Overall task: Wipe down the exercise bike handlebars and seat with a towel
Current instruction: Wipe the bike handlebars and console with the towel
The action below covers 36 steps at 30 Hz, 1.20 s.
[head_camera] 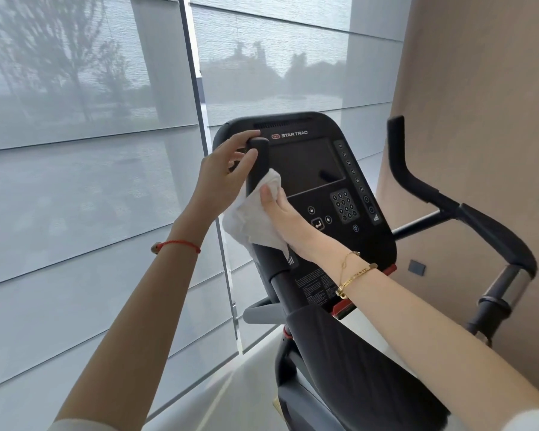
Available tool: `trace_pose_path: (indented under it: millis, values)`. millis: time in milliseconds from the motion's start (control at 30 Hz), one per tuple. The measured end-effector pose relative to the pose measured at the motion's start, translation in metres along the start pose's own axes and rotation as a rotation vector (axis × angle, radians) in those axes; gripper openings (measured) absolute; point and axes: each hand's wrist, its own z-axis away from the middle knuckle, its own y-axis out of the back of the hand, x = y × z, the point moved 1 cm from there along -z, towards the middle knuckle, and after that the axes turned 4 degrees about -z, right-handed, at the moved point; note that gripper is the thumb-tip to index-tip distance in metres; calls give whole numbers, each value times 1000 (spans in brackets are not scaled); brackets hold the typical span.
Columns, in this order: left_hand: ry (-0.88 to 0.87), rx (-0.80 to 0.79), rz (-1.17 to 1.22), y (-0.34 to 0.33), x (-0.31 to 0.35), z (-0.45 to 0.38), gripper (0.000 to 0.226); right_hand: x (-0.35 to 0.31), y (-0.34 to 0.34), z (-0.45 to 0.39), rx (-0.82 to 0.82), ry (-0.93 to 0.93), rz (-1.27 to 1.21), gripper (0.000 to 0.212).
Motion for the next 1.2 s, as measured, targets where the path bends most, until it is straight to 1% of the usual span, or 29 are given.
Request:
trace_pose_path:
  millis: [100,133,200,267,333,400,467,567,633,700,767,867,933,967,1000,1033,1133,1200]
  values:
    - [8,30,18,-1,-1,0,30,9,4,17,-73,-45,33,50]
    - [6,37,22,-2,-1,0,29,11,3,20,-74,-39,54,46]
    - [6,52,28,-3,-2,1,29,10,0,21,-21,13,142,49]
    - [3,60,20,-4,-2,1,29,6,-4,16,87,86,312,52]
    - [-9,68,-11,-4,-2,1,29,0,-8,9,169,187,391,52]
    - [-7,81,-30,-4,-1,2,29,-8,-11,0,208,318,350,49]
    - [10,88,-38,-4,1,3,31,-22,-14,-15,249,436,311,51]
    - [2,80,-25,-2,6,5,35,-41,-18,-36,336,504,278,52]
    - [2,70,-11,-1,9,6,35,-41,-18,-37,356,483,239,50]
    - [21,57,-12,-1,11,8,35,-36,-15,-33,316,386,192,50]
    - [50,50,-12,-1,11,9,35,-33,-11,-30,250,280,164,54]
    - [72,30,-13,-2,13,9,36,-34,-7,-28,193,212,198,63]
    - [87,10,-26,-3,14,9,38,-32,-3,-28,134,173,205,54]
    - [96,0,-40,-3,14,10,40,-30,-3,-26,70,141,198,49]
    - [106,-10,-52,-4,15,10,42,-24,-3,-23,12,83,176,55]
    - [116,-19,-60,-5,16,10,44,-15,-1,-18,-17,27,133,60]
    - [120,-17,-75,-9,18,15,53,9,6,3,-1,-71,257,63]
    - [116,-21,-63,-15,17,21,61,21,11,15,-109,-119,224,64]
